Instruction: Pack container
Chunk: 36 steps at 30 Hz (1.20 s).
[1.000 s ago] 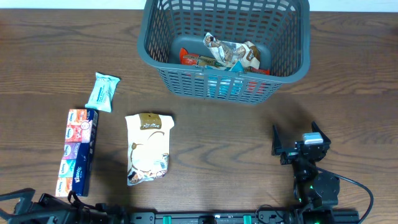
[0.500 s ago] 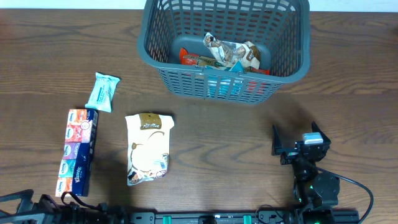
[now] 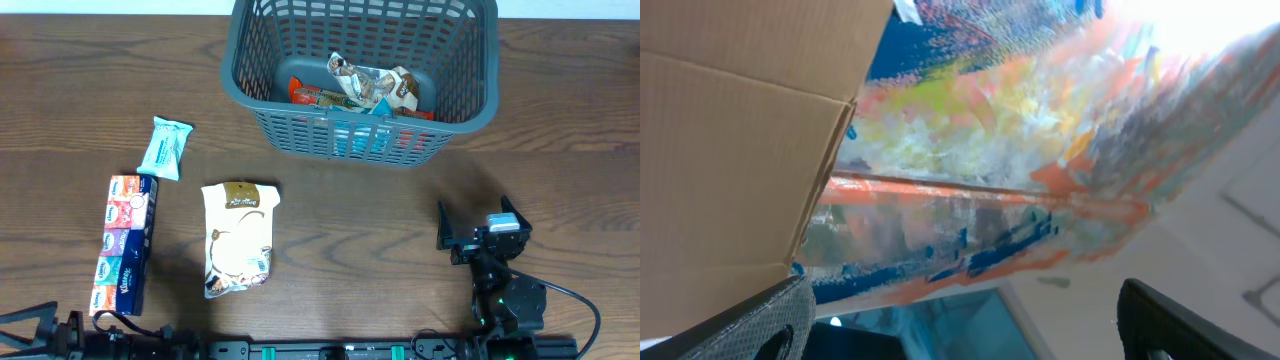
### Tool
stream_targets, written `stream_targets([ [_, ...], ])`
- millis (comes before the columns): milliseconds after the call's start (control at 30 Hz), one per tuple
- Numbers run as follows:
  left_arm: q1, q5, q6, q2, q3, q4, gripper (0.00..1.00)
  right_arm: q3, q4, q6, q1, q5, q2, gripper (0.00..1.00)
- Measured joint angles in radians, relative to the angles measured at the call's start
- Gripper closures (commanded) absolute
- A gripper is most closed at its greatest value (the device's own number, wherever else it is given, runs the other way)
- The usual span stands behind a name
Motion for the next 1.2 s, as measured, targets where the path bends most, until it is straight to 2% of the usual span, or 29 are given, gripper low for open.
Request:
stream_targets([
  [633, 0.0, -0.035, -0.105, 0.0, 0.0, 0.001, 0.05, 0.0, 0.0, 0.0, 0.0, 0.0, 0.0, 0.01],
  [800, 0.0, -0.048, -0.222, 0.0, 0.0, 0.0, 0.05, 0.0, 0.0, 0.0, 0.0, 0.0, 0.0, 0.01],
  [1200, 0.0, -0.206, -0.523, 0.0, 0.0, 0.001, 0.05, 0.0, 0.0, 0.0, 0.0, 0.0, 0.0, 0.01],
])
